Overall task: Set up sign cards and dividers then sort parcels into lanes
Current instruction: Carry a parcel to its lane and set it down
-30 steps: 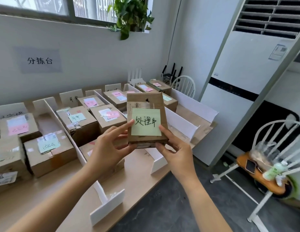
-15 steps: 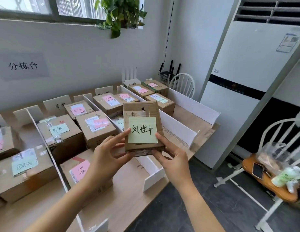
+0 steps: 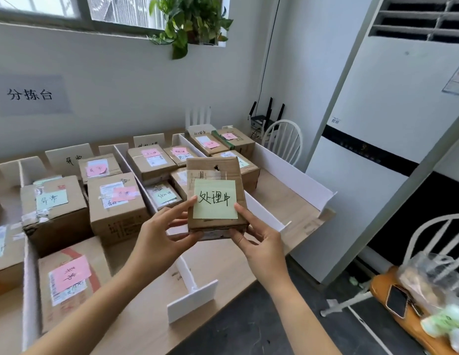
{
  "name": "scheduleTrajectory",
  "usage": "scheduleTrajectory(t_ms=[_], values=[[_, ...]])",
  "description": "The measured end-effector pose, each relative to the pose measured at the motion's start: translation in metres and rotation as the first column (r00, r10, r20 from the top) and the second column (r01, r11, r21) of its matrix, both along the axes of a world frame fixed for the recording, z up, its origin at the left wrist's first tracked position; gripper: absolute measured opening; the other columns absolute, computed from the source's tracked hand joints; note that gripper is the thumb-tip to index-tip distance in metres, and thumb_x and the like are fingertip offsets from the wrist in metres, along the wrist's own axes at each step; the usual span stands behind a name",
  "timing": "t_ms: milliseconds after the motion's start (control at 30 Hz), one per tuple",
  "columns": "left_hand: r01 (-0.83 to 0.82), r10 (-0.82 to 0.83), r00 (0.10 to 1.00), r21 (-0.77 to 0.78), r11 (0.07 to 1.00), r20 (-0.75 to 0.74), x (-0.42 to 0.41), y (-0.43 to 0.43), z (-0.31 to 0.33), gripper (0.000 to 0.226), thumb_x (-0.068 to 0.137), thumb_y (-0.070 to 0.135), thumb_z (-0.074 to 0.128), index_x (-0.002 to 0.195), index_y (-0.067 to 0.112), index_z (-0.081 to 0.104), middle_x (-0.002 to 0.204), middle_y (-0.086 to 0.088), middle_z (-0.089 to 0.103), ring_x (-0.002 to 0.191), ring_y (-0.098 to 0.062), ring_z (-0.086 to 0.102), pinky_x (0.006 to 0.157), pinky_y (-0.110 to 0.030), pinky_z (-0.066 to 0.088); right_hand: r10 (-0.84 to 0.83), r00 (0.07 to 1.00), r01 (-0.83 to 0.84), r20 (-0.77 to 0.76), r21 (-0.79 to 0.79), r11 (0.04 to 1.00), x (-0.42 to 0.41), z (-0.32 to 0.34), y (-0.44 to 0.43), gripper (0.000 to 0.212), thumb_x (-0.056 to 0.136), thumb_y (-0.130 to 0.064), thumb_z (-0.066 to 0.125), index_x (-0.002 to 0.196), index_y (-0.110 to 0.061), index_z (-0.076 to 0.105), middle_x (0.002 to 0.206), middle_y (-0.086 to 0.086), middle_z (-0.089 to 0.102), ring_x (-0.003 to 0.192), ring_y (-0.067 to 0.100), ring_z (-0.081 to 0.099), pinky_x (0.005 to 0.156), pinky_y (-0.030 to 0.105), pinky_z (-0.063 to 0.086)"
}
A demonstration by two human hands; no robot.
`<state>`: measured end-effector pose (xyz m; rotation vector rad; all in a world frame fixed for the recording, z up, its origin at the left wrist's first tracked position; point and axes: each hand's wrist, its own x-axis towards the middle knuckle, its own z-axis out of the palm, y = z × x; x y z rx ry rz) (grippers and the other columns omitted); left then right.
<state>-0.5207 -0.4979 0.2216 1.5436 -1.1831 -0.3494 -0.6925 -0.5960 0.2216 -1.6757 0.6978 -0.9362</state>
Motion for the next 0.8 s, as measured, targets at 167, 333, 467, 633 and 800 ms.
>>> scheduleTrajectory(t_ms=[167,333,467,633,800], values=[[-0.043,0.042,0.999,-0.019,0.999,-0.021,-0.044,-0.048,-0.001,0.069,0.072,0.005,0.077,0.124,0.043,0.050,0.109,0.004,0.059,0.101,0.006,0.057,0.071,-0.008,0.051,0.035,0.999,-0.035,-0.024,-0.011,0.999,-0.040,0.003,-0.054,0.050,0.085,-0.007,0.070,0.121,-0.040,0.062,0.125,-0.019,0.061,0.115,-0.002,0.057,0.087,0.011,0.048],[-0.090,0.088,0.995,-0.037,0.995,-0.054,-0.082,-0.086,-0.006,0.068,0.072,0.002,0.077,0.124,0.039,0.053,0.105,0.004,0.059,0.099,0.005,0.058,0.071,-0.009,0.052,0.058,0.998,-0.058,-0.024,0.007,0.998,-0.072,0.002,-0.096,0.051,0.085,-0.004,0.069,0.116,-0.043,0.063,0.124,-0.013,0.064,0.111,-0.002,0.059,0.081,0.008,0.047],[-0.119,0.118,0.992,-0.021,0.993,-0.050,-0.097,-0.103,-0.012,0.070,0.071,0.005,0.078,0.123,0.043,0.052,0.102,0.008,0.058,0.100,0.003,0.058,0.073,-0.012,0.053,0.105,0.994,-0.105,-0.016,0.029,0.994,-0.087,0.001,-0.115,0.050,0.086,-0.001,0.067,0.115,-0.041,0.061,0.123,-0.013,0.062,0.107,-0.014,0.054,0.076,0.001,0.043],[-0.142,0.142,0.989,-0.001,0.990,-0.045,-0.105,-0.118,-0.012,0.070,0.072,0.003,0.078,0.123,0.044,0.052,0.101,0.006,0.058,0.100,0.001,0.058,0.073,-0.012,0.053,0.140,0.990,-0.140,-0.001,0.049,0.989,-0.092,-0.006,-0.134,0.049,0.086,-0.003,0.067,0.115,-0.042,0.061,0.122,-0.016,0.062,0.107,-0.013,0.055,0.075,0.003,0.045],[-0.144,0.144,0.989,0.015,0.989,-0.031,-0.107,-0.139,-0.017,0.070,0.072,0.005,0.077,0.124,0.044,0.052,0.103,0.007,0.058,0.099,0.001,0.059,0.073,-0.012,0.053,0.143,0.990,-0.143,0.006,0.064,0.988,-0.093,-0.014,-0.159,0.049,0.086,-0.003,0.068,0.117,-0.040,0.062,0.119,-0.017,0.063,0.109,-0.009,0.056,0.075,0.003,0.046]])
